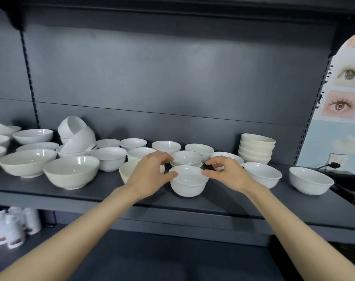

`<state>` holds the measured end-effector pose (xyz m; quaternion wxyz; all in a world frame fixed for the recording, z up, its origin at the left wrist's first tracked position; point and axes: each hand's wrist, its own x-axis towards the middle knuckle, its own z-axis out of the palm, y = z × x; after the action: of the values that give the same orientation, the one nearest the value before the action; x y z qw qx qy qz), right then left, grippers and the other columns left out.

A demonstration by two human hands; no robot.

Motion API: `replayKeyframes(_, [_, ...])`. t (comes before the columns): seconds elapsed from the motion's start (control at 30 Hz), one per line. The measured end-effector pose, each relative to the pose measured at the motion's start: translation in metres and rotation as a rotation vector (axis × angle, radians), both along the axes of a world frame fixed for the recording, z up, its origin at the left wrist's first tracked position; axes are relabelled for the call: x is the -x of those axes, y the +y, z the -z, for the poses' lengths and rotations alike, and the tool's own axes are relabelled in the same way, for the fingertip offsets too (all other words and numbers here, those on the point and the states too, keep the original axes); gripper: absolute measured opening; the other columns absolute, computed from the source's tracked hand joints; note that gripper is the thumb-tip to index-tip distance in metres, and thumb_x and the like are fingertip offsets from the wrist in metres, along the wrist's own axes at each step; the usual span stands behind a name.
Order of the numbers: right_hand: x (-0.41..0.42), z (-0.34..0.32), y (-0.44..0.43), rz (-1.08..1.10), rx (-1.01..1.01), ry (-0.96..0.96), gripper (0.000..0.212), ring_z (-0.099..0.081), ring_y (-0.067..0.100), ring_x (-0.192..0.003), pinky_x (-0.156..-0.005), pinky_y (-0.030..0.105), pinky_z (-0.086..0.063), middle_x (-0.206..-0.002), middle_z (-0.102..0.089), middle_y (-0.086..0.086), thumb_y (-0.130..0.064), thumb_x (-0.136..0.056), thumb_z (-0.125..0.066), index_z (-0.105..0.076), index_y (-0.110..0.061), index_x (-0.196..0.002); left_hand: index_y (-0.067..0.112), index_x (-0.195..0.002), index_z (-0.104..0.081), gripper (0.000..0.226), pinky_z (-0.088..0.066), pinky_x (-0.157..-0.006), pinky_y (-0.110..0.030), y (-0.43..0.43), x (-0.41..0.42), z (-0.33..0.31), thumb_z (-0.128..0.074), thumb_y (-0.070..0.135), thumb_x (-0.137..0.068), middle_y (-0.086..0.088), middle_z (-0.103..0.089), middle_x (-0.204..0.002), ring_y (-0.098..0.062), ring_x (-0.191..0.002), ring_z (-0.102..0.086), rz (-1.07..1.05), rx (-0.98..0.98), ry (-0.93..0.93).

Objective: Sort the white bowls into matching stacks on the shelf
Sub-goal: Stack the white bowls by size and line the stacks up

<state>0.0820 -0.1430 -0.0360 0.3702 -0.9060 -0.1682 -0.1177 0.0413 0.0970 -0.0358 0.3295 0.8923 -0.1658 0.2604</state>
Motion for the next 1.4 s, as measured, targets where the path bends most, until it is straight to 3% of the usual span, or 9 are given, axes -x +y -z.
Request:
replayKeyframes(0.2, [0.017,0.019,-0.008,-0.083,-0.038,0.095,0.047,-0.055,0.013,-0.112,-0.097,0.03,-0.045,-0.12,-0.06,-0.011,-0.041,-0.077,-0.075,-0.061,-0.022,-0.117,0.012,-0.118,-0.057,0.049,-0.041,-0.077,-0.019,-0.02,0.028,0.036,-0.078,0.026,-0.076,0.001,-0.059,-0.105,-0.01,-0.088,-0.053,-0.051,0.163,0.122])
replayKeyframes(0.3, [0.02,0.027,-0.007,-0.121,-0.06,0.113,0.057,-0.055,0.014,-0.113,-0.093,0.025,-0.043,-0.126,-0.057,-0.01,-0.037,-0.079,-0.075,-0.056,-0.019,-0.129,0.007,-0.125,-0.051,0.061,-0.042,-0.079,-0.02,-0.029,0.027,0.047,-0.08,0.026,-0.075,0.0,-0.056,-0.105,-0.013,-0.091,-0.054,-0.099,0.254,0.234])
replayKeyframes(0.4, [0.02,0.034,-0.004,-0.109,-0.071,0.103,0.05,-0.058,0.015,-0.107,-0.09,0.024,-0.043,-0.12,-0.061,-0.004,-0.036,-0.079,-0.075,-0.058,-0.022,-0.124,0.006,-0.136,-0.043,0.072,-0.041,-0.083,-0.021,-0.036,0.024,0.054,-0.079,0.024,-0.076,-0.003,-0.054,-0.115,-0.014,-0.098,-0.054,-0.082,0.312,0.347])
replayKeyframes(0.57, [0.019,0.04,-0.001,-0.116,-0.196,0.072,0.032,-0.063,0.007,-0.088,-0.076,0.008,-0.045,-0.101,-0.068,0.002,-0.026,-0.081,-0.075,-0.066,-0.014,-0.109,0.012,-0.128,-0.052,0.059,-0.043,-0.085,-0.023,-0.043,0.013,0.06,-0.079,0.02,-0.076,-0.003,-0.062,-0.117,-0.016,-0.099,-0.057,-0.03,0.348,0.38])
replayKeyframes(0.8, [0.022,0.04,-0.008,-0.092,-0.33,0.04,0.019,-0.067,0.013,-0.09,-0.081,0.019,-0.049,-0.09,-0.073,0.004,-0.018,-0.075,-0.08,-0.072,-0.009,-0.089,0.011,-0.125,-0.056,0.055,-0.052,-0.089,-0.032,-0.053,0.009,0.067,-0.078,0.015,-0.075,-0.002,-0.067,-0.112,-0.019,-0.097,-0.065,-0.06,0.44,0.305])
replayKeyframes(0.97, [0.026,0.029,-0.026,-0.082,-0.405,0.017,0.016,-0.063,-0.003,-0.073,-0.071,0.008,-0.047,-0.083,-0.072,-0.001,-0.012,-0.073,-0.081,-0.072,-0.008,-0.086,0.012,-0.12,-0.051,0.052,-0.051,-0.076,-0.018,-0.071,0.006,0.059,-0.078,0.005,-0.075,0.0,-0.064,-0.106,-0.012,-0.089,-0.065,0.017,0.57,0.259])
replayKeyframes(1.17, [0.029,0.02,-0.048,-0.074,-0.428,-0.026,0.013,-0.064,-0.003,-0.072,-0.07,0.009,-0.048,-0.08,-0.072,-0.006,-0.011,-0.07,-0.082,-0.072,-0.016,-0.078,0.019,-0.119,-0.041,0.058,-0.052,-0.092,-0.036,-0.09,0.002,0.056,-0.077,0.007,-0.076,-0.012,-0.063,-0.112,-0.022,-0.097,-0.066,0.107,0.659,0.305])
replayKeyframes(1.4, [0.025,0.011,-0.063,-0.072,-0.451,-0.042,0.016,-0.067,0.002,-0.075,-0.069,0.011,-0.049,-0.082,-0.072,-0.003,-0.009,-0.07,-0.083,-0.073,-0.014,-0.081,0.015,-0.117,-0.048,0.055,-0.053,-0.079,-0.021,-0.104,-0.006,0.048,-0.078,0.001,-0.073,0.001,-0.064,-0.1,-0.009,-0.087,-0.065,0.168,0.757,0.326])
